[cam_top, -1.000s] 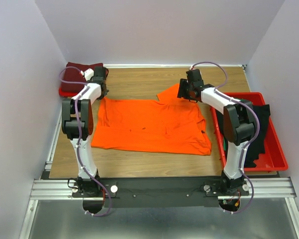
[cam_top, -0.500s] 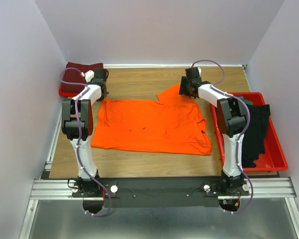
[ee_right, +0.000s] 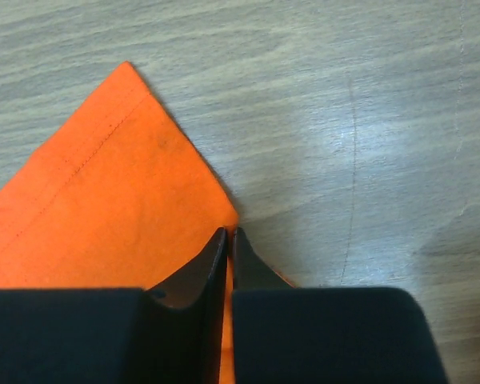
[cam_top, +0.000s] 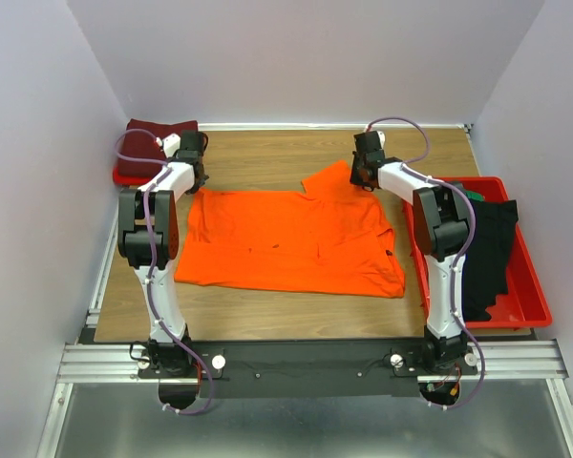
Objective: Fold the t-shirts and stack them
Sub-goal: Fold the tshirt
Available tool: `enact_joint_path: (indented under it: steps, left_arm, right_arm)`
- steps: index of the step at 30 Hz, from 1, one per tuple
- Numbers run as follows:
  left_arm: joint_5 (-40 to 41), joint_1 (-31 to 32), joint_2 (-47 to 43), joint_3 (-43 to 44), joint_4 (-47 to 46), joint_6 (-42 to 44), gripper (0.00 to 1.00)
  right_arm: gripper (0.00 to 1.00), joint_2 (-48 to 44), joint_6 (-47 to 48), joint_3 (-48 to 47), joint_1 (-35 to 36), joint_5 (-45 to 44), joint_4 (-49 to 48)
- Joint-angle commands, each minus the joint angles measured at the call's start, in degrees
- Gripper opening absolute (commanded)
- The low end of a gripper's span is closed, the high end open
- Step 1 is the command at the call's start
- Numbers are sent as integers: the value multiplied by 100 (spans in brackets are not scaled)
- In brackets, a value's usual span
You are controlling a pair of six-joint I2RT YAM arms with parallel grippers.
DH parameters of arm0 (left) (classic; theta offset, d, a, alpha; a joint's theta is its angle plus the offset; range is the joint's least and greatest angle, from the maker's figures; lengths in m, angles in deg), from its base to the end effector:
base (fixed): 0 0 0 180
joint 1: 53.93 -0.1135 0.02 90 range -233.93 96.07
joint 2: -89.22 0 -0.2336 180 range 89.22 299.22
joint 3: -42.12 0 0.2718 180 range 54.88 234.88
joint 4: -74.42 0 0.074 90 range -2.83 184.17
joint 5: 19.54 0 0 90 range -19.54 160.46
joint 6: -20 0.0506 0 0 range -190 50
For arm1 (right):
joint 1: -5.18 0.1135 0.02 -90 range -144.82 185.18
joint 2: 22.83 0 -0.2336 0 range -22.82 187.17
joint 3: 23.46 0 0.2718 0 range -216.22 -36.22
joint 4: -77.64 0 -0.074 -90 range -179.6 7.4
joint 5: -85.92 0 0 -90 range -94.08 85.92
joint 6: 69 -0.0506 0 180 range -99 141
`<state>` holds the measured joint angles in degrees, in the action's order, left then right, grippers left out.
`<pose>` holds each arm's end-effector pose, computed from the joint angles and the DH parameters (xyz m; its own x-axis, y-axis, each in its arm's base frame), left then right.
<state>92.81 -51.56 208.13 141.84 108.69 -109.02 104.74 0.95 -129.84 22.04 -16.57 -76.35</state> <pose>0.4620 0.0001 0.1316 -0.5053 -0.5619 -0.6549 -0.6514 0.7461 -0.1375 0.4814 0.1345 0.1099 -0.7085 0.1350 -0.6927 0.1068 0.9907 0.0839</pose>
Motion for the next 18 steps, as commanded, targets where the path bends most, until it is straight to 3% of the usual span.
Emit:
enact_joint_path:
  steps: [1, 5, 18]
  left_arm:
    - [33, -17, -52, -30, -139, 9, 0]
    - [15, -44, 0, 23, -148, 18, 0]
    - [7, -167, 167, 426, -87, 211, 0]
  right_arm:
    - [6, -39, -25, 46, -16, -358, 37]
    - [0, -223, 19, -33, -60, -693, 37]
    - [0, -522, 19, -174, -341, -825, 37]
